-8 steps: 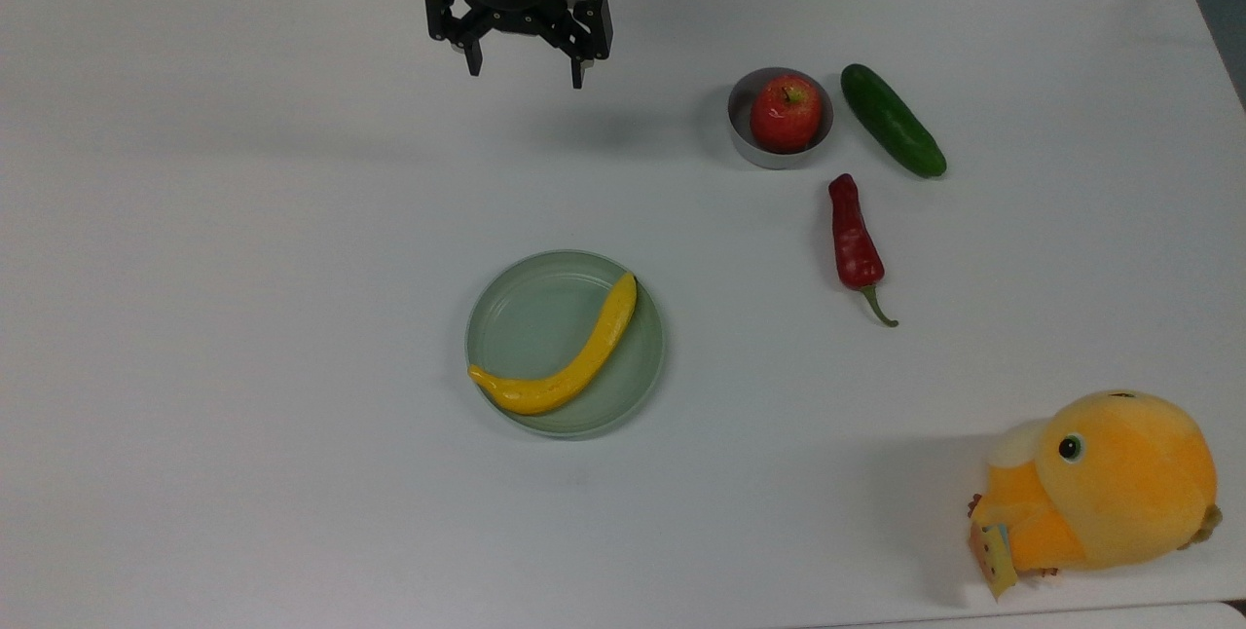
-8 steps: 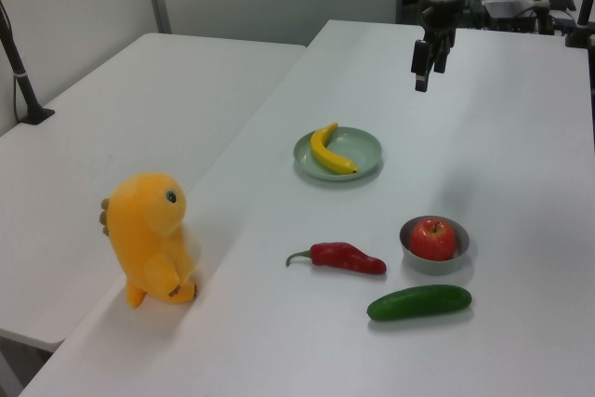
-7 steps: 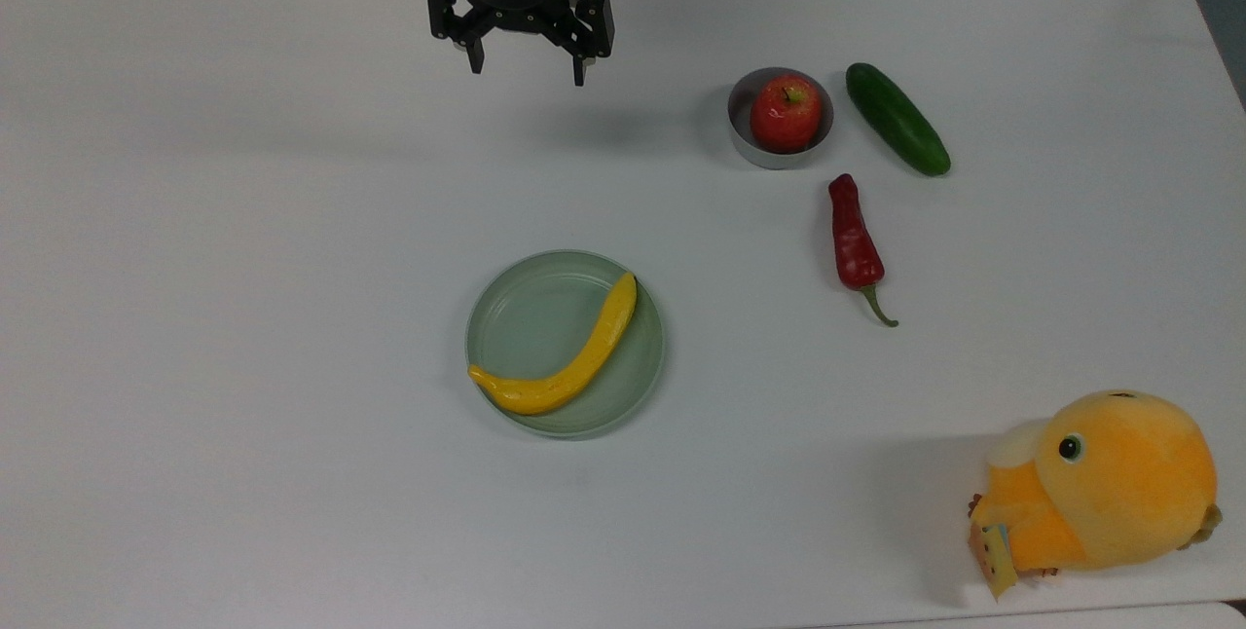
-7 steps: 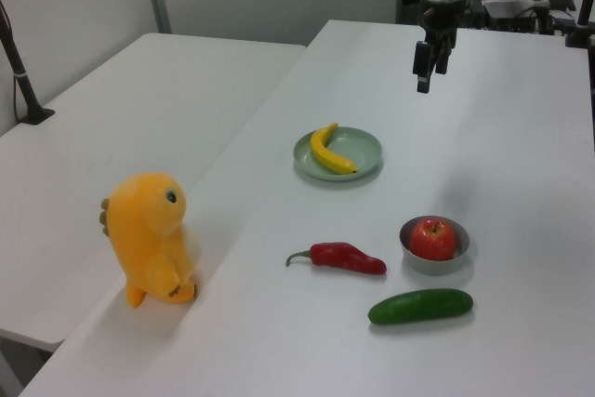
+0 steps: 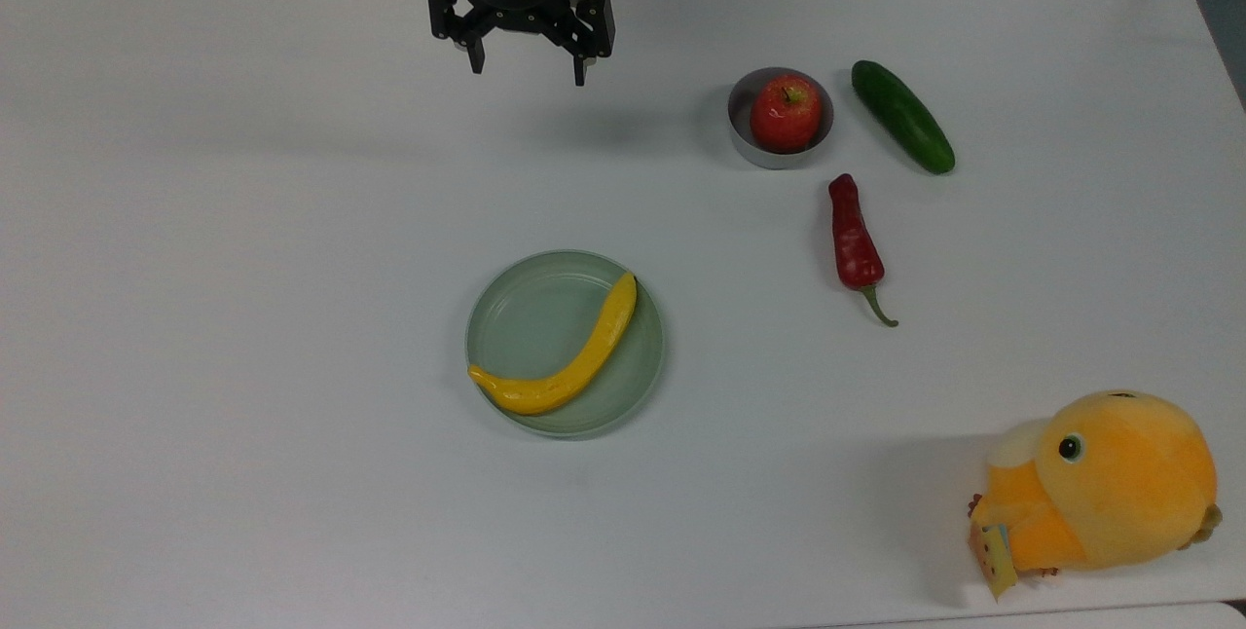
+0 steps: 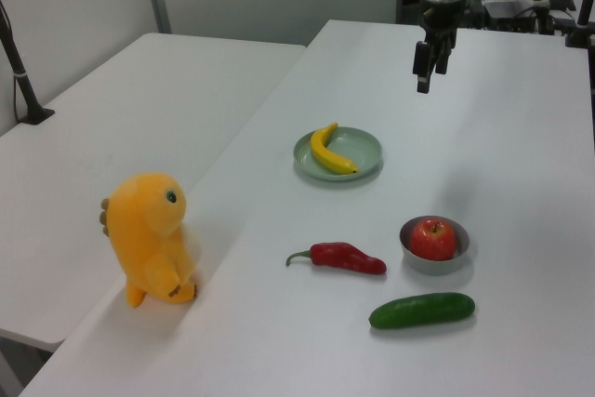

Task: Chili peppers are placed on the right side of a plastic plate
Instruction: 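Move the open gripper over the red chili pepper, then lower the gripper and close it on the chili pepper's body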

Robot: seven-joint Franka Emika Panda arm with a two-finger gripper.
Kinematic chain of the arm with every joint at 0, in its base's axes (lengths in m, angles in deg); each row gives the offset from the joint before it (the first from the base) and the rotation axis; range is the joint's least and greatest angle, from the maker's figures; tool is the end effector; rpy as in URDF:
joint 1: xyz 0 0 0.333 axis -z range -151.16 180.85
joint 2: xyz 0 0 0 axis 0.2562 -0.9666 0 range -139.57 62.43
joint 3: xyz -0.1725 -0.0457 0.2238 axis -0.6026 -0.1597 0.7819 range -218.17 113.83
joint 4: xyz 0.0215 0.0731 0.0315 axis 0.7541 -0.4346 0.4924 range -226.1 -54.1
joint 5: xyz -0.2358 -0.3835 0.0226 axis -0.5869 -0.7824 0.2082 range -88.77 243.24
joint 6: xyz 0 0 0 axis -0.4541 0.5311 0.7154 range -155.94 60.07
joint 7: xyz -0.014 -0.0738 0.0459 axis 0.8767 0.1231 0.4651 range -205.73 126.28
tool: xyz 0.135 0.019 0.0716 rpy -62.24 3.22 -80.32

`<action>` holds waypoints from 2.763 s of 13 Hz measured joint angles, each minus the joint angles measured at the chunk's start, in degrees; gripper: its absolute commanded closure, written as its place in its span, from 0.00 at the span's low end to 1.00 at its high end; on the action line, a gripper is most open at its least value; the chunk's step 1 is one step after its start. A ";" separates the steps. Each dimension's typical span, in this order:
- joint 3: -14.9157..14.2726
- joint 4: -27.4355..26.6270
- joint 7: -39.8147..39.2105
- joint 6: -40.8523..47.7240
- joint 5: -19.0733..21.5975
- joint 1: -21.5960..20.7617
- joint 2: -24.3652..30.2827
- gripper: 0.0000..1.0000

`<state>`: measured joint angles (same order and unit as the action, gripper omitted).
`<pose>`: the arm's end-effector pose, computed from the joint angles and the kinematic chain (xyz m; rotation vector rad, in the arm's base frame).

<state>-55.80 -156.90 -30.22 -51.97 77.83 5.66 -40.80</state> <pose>0.6296 0.0627 0.3985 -3.1273 0.1131 -0.0531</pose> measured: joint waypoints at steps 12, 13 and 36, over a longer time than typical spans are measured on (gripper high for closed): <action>0.21 -0.09 -0.02 -0.15 0.00 -0.65 -0.77 0.00; 0.40 0.01 -0.02 -0.80 0.02 -1.13 -1.39 0.00; 15.87 12.26 32.94 -20.32 -16.63 -12.77 -26.91 0.00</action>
<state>-39.93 -144.64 2.72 -72.29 61.19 -7.11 -67.71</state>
